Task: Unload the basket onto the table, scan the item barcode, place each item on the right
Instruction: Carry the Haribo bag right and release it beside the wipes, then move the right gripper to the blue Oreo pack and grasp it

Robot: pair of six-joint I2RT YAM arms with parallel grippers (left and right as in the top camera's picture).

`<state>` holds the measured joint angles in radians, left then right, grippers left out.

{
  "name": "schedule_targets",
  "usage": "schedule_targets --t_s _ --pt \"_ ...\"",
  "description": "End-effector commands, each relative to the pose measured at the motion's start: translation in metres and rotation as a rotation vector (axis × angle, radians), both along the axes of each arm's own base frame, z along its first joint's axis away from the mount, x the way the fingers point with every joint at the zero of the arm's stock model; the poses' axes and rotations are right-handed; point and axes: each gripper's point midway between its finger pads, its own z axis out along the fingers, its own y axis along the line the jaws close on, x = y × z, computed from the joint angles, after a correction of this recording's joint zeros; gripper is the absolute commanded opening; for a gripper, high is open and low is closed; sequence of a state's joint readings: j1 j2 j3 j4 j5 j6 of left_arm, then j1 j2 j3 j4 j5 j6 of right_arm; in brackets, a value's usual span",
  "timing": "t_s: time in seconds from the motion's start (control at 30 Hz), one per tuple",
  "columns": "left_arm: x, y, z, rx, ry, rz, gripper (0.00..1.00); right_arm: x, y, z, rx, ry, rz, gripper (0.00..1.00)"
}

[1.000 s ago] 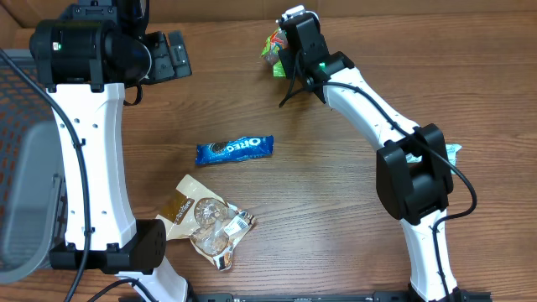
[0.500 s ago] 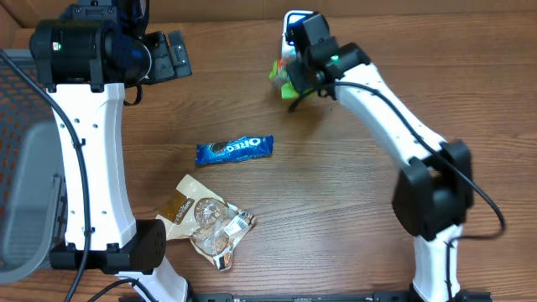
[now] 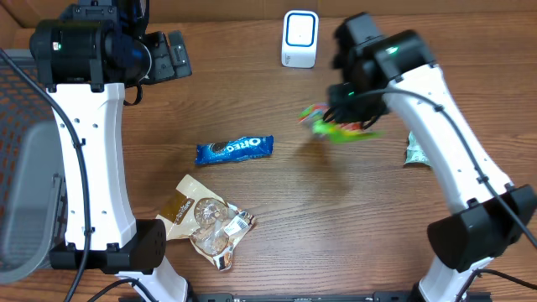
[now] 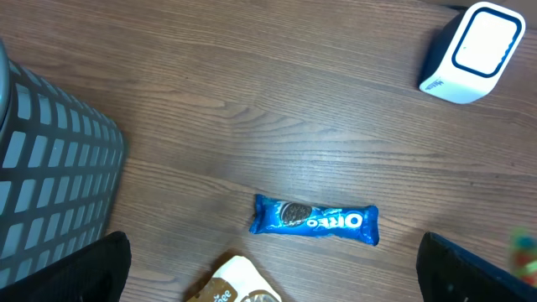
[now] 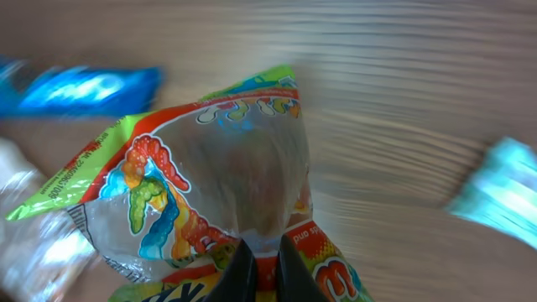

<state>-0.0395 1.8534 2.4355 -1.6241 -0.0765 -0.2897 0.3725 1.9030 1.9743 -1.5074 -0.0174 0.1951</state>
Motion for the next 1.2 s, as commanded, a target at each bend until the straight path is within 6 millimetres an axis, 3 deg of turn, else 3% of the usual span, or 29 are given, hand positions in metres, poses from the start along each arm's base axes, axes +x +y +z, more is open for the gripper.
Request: schedule_targets --t_s 0.0,0.13,0.27,0.43,0.53,0.6,0.63,0.7,0.77,0.9,1.03,1.17 --pt "0.001 -0.001 0.001 0.0 -0.006 0.009 1.0 0.018 -0.069 0.004 -0.129 -0.054 -0.29 0.04" --pt "0.001 -0.001 0.001 0.0 -0.006 0.009 1.0 0.02 -0.131 -0.012 -0.168 -0.018 -0.512 0.04" --pt "0.001 -0.001 0.001 0.0 -0.006 0.009 1.0 0.014 -0.185 -0.041 -0.172 0.035 -0.701 0.04" --pt "0.001 -0.001 0.001 0.0 -0.006 0.009 1.0 0.003 -0.226 -0.08 -0.171 0.076 -0.809 0.04" --pt "0.001 -0.001 0.001 0.0 -0.006 0.009 1.0 -0.001 -0.242 -0.096 -0.169 0.079 -0.852 0.25" --pt "0.001 -0.001 0.001 0.001 -0.006 0.009 1.0 -0.002 -0.249 -0.098 -0.166 0.077 -0.873 0.51" --pt "0.001 -0.001 0.001 0.0 -0.006 0.009 1.0 -0.001 -0.25 -0.098 -0.157 0.075 -0.878 0.64" --pt "0.001 -0.001 0.001 0.0 -0.006 0.009 1.0 0.002 -0.247 -0.094 -0.132 0.072 -0.867 0.73" --pt "0.001 -0.001 0.001 0.0 -0.006 0.009 1.0 0.007 -0.24 -0.088 -0.086 0.067 -0.834 0.74" --pt "0.001 -0.001 0.001 0.0 -0.006 0.009 1.0 0.03 -0.216 -0.057 0.045 0.014 -0.716 0.74" --pt "0.001 -0.001 0.001 0.001 -0.006 0.009 1.0 0.056 -0.171 -0.01 0.18 -0.088 -0.496 0.74" --pt "0.001 -0.001 0.001 0.001 -0.006 0.009 1.0 0.074 -0.113 0.015 0.27 -0.162 -0.349 0.74"
